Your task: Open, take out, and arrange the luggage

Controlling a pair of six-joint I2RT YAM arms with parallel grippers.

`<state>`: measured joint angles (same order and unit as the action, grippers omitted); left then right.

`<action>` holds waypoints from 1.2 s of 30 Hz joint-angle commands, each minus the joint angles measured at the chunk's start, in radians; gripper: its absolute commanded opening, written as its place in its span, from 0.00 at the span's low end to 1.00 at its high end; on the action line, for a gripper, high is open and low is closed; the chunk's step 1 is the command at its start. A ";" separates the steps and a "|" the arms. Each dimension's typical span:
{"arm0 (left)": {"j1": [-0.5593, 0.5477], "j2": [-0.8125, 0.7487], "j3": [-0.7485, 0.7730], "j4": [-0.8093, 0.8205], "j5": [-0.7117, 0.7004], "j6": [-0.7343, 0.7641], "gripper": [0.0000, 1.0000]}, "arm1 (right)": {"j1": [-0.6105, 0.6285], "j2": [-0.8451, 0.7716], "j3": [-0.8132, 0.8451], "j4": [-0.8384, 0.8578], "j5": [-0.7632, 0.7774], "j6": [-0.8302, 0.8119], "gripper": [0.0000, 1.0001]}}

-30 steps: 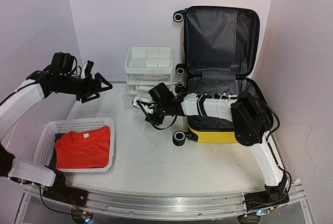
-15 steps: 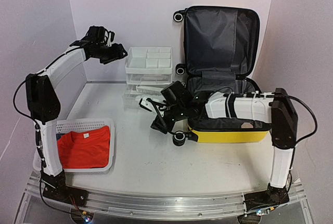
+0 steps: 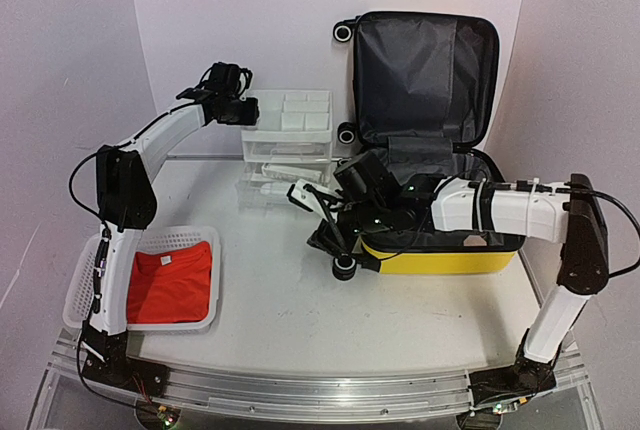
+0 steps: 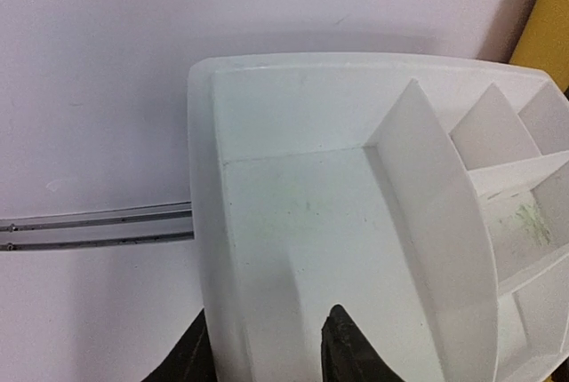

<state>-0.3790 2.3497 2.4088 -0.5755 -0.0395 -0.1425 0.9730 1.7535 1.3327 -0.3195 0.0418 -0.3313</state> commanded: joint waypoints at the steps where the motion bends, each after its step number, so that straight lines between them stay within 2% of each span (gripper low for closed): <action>1: -0.014 -0.015 0.031 0.040 -0.070 0.038 0.31 | 0.013 -0.035 0.011 0.009 0.020 0.015 0.71; 7: -0.020 -0.035 -0.013 0.030 -0.042 0.030 0.17 | 0.018 -0.005 0.050 -0.001 -0.011 0.019 0.74; 10: -0.031 -0.081 -0.059 0.019 -0.055 0.035 0.07 | 0.018 0.008 0.051 -0.001 -0.032 -0.007 0.84; 12: -0.035 -0.125 -0.104 0.017 -0.065 0.027 0.04 | 0.018 0.018 0.048 -0.003 -0.071 -0.059 0.96; 14: -0.038 -0.173 -0.149 0.014 -0.065 0.016 0.01 | 0.017 0.033 0.058 -0.005 -0.091 -0.108 0.98; 22: -0.075 -0.376 -0.378 0.005 -0.118 -0.138 0.00 | 0.019 0.168 0.199 -0.049 -0.229 -0.218 0.98; 29: -0.109 -0.464 -0.504 -0.018 -0.167 -0.257 0.00 | 0.034 0.246 0.261 -0.050 -0.280 -0.208 0.97; 33: -0.129 -0.485 -0.537 -0.025 -0.178 -0.298 0.00 | 0.038 0.282 0.267 -0.045 -0.273 -0.187 0.95; 36: -0.144 -0.496 -0.553 -0.030 -0.179 -0.305 0.00 | 0.037 0.315 0.277 -0.008 -0.151 -0.166 0.96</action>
<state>-0.5011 1.9469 1.8591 -0.6033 -0.2310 -0.3805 1.0050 2.0335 1.5589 -0.3790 -0.1967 -0.5243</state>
